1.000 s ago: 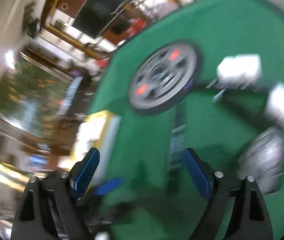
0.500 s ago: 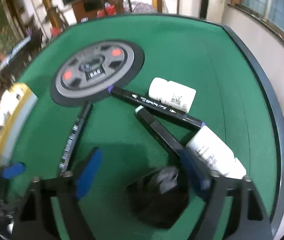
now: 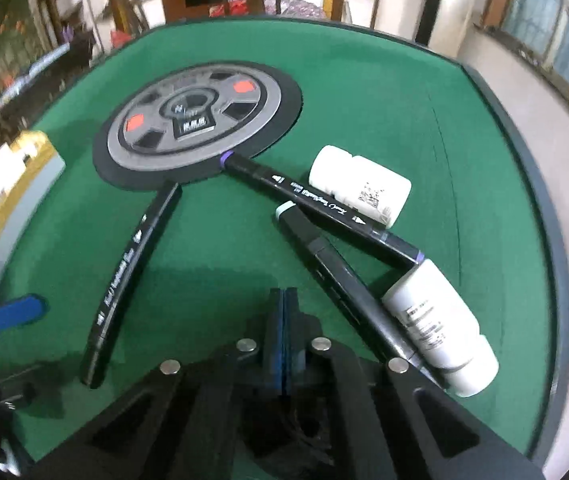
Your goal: Organize rigid objects
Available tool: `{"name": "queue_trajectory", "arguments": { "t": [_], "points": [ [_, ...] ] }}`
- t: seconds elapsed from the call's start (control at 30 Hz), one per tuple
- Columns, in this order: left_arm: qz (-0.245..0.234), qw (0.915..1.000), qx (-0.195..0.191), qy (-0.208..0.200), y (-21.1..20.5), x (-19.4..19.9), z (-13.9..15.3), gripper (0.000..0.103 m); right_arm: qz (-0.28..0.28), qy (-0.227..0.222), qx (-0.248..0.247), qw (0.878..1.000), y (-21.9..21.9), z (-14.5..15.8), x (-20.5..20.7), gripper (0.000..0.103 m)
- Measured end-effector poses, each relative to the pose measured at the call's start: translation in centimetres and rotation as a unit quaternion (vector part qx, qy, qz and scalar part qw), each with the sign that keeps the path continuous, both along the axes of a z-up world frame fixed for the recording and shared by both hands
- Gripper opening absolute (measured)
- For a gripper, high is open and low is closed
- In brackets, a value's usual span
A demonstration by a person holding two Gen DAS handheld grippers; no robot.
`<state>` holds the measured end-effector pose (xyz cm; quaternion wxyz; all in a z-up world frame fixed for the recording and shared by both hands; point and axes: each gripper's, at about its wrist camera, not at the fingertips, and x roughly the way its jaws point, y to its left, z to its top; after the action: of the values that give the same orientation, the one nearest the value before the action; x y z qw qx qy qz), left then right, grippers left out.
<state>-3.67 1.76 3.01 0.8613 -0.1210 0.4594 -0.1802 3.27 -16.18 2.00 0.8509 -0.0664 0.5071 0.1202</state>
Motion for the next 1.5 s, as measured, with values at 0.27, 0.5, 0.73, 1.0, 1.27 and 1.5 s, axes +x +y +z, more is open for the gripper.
{"name": "queue_trajectory", "arguments": {
  "t": [0.27, 0.5, 0.73, 1.0, 1.27, 1.5],
  "points": [
    [-0.027, 0.9974, 0.067, 0.005, -5.2, 4.5, -1.1, 0.075, -0.027, -0.034, 0.117, 0.992, -4.1, 2.6, -0.7, 0.002],
    [-0.048, 0.9944, 0.094, -0.005, -3.8, 4.3, -1.0, 0.015, -0.007, -0.047, 0.118, 0.992, -4.5, 2.8, -0.4, 0.055],
    [-0.022, 0.998, 0.058, -0.001, 0.2, 2.6, -1.2, 0.016, 0.038, -0.037, 0.091, 0.994, -2.6, 1.5, 1.3, 0.055],
    [-0.019, 0.9998, -0.001, -0.009, 1.8, 2.2, -1.8, 0.016, 0.065, 0.004, -0.025, 0.998, 0.0, -0.8, 3.0, 0.045],
    [-0.016, 0.9992, -0.036, -0.002, 2.6, 2.4, -1.7, 0.015, 0.042, -0.011, -0.027, 0.999, 0.0, 0.8, 2.3, 0.02],
    [0.0, 0.9985, -0.042, -0.036, 3.7, 0.6, 0.7, 0.015, 0.003, -0.079, 0.028, 0.996, -1.6, 4.5, -0.4, 0.018]
  ]
}}
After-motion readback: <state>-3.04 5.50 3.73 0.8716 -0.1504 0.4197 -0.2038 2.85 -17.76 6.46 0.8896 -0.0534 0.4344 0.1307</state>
